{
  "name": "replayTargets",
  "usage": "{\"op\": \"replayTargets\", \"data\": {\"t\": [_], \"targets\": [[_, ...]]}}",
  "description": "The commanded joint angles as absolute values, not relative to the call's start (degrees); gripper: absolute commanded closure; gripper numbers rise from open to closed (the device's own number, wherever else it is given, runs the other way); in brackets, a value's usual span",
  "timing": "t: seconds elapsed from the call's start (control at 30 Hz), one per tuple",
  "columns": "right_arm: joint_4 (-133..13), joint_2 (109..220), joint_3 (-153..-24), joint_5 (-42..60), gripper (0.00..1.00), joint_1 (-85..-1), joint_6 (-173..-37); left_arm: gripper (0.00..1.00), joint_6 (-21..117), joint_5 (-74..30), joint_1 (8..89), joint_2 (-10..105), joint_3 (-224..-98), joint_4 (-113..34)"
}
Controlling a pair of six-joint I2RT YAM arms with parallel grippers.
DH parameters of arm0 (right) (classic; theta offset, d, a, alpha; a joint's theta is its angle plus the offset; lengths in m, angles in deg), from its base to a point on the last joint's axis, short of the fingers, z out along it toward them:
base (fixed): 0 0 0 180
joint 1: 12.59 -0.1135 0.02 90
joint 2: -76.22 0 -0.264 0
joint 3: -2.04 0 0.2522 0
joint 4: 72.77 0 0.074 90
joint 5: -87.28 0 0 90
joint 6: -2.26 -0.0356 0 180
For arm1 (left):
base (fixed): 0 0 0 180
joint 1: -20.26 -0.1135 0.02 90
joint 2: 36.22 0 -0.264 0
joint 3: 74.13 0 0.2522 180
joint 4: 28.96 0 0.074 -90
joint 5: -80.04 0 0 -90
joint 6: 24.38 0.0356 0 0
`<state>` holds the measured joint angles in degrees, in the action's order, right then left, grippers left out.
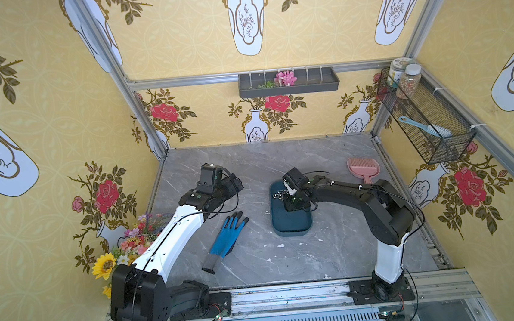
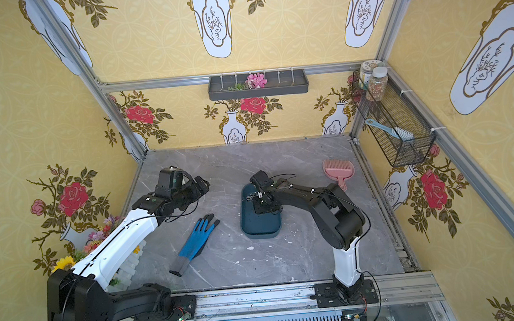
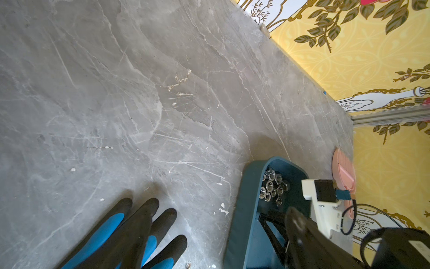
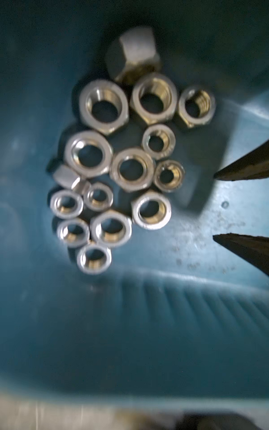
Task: Take out the wing nut from the storage box
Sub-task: Pick up the nut from the storage box.
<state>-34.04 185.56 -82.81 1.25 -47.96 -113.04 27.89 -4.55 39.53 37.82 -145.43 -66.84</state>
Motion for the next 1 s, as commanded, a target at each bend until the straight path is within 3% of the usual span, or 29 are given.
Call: {"op": "replayTargets", "data": {"t": [0.0, 0.43, 0.83, 0.97], "targets": [[-31.84, 186.71, -84.02, -3.66, 0.61, -48.07, -112.94, 0.08, 28.56, -5.48, 39.38, 38.04, -145.13, -65.92], [-33.52, 190.95, -87.3, -8.03, 0.63, -49.06, -111.45, 0.08, 28.73, -5.57, 39.25, 38.19, -144.75, -65.74], [-35.38, 190.92, -85.84, -8.73, 0.76, -49.33, -110.95, 0.08, 28.54, -6.16, 39.16, 38.86, -144.58, -65.49], [-36.33, 190.56, -85.41, -8.51, 0.71, -49.41, -110.59, 0.08, 28.42, -6.52, 39.16, 38.85, -144.57, -65.56]]}}
